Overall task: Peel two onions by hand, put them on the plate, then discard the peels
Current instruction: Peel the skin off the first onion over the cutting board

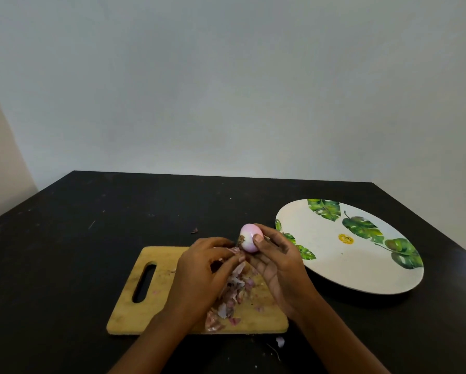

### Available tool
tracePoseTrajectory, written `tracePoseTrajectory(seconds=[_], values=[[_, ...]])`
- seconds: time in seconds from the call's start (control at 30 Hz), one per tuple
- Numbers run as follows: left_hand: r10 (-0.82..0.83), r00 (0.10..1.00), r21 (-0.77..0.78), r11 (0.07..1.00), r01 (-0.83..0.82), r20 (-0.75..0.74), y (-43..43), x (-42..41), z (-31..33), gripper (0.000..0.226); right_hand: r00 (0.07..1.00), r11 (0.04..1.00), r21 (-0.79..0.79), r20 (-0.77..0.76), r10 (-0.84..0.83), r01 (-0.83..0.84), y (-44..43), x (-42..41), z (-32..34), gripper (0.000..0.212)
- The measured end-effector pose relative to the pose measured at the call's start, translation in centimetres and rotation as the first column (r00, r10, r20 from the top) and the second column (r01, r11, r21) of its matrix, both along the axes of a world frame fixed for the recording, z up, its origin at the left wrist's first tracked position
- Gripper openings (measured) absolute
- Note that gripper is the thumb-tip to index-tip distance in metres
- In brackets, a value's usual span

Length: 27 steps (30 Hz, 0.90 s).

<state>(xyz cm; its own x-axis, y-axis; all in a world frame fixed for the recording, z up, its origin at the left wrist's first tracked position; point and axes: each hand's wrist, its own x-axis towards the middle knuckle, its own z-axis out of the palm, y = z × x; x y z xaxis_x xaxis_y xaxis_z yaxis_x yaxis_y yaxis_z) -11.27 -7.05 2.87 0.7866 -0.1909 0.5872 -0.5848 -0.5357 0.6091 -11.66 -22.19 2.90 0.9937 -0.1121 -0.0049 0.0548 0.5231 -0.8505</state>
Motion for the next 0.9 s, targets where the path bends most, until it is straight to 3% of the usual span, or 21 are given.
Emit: tracePoseTrajectory(seconds=[0.03,0.2,0.4,0.57,0.7,0.9], values=[[0.008,0.999,-0.058,0.998,-0.009,-0.031,0.0,0.0,0.2,0.009,1.0,1.0,0.013,0.001,0.009,-0.009,0.0,0.0,0.0,0.044],[-0.026,0.979,-0.337,0.94,-0.044,-0.2,0.1,0.2,0.7,0.034,0.992,0.991,0.044,0.026,0.123,-0.124,0.1,-0.3,0.4,0.042],[-0.015,0.978,-0.413,0.908,-0.074,-0.208,0.3,0.1,0.9,0.027,0.986,0.987,-0.017,0.038,0.16,-0.16,0.2,-0.4,0.2,0.043],[-0.038,0.963,-0.386,0.92,-0.071,-0.268,0.6,0.2,1.3,0.029,0.987,0.97,-0.223,0.096,0.125,-0.101,0.1,-0.5,-0.1,0.041],[-0.023,0.953,-0.313,0.947,-0.076,-0.302,0.6,0.5,1.2,0.029,0.963,0.82,-0.566,0.26,0.074,0.09,0.1,-0.6,-0.5,0.036],[0.025,0.956,-0.236,0.967,-0.097,-0.292,0.7,0.7,0.7,0.03,0.882,0.636,-0.706,0.463,0.083,0.311,0.9,-0.8,-1.7,0.043]])
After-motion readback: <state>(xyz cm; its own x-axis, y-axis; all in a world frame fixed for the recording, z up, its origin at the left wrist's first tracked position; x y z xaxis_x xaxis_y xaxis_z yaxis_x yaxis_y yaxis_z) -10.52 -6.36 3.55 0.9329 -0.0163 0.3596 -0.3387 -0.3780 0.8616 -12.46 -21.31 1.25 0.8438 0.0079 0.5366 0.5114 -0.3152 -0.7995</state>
